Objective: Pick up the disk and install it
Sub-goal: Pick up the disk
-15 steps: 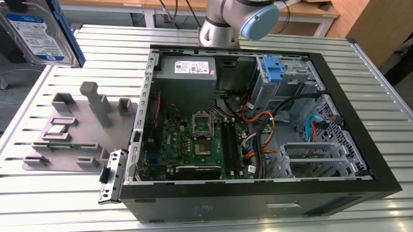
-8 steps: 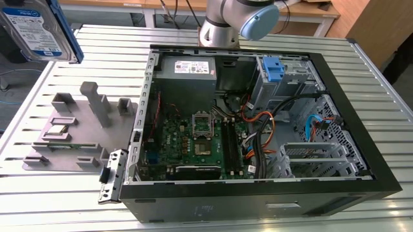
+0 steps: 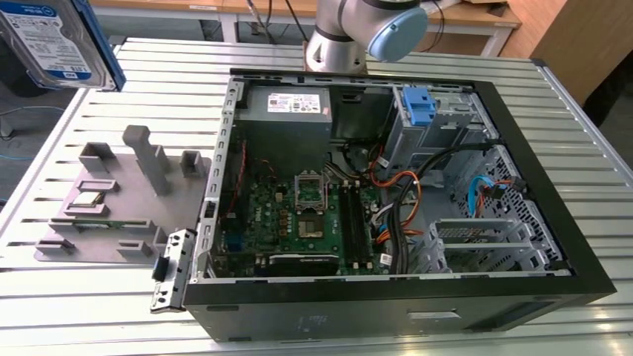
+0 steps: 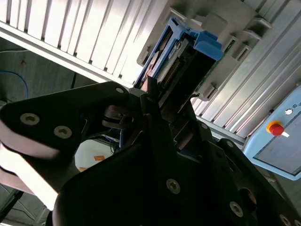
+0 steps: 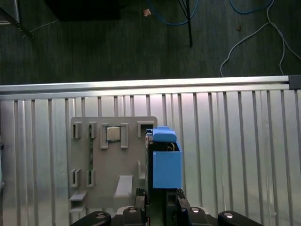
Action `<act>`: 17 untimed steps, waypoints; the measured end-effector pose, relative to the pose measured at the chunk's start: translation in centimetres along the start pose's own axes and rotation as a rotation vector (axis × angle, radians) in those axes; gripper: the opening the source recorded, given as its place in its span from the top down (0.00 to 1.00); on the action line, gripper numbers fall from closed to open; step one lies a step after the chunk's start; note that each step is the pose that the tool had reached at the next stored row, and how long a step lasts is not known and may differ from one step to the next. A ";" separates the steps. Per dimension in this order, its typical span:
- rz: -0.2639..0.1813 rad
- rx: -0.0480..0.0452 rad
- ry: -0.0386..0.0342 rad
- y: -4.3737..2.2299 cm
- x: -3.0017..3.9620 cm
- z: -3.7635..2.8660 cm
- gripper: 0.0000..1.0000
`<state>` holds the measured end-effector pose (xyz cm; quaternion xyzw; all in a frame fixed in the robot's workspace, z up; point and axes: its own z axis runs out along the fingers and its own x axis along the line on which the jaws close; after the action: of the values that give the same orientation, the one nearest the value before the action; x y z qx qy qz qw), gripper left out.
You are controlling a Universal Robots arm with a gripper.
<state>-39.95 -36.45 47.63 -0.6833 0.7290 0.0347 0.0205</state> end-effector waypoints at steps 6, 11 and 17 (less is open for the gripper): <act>0.000 0.0000 -0.0003 0.01 -0.03 -0.33 0.65; 0.000 -0.0001 -0.0002 0.01 -0.03 -0.44 0.65; 0.000 0.0000 -0.0002 0.02 -0.08 -1.06 0.65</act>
<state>-39.95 -36.46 48.69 -0.6833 0.7290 0.0348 0.0206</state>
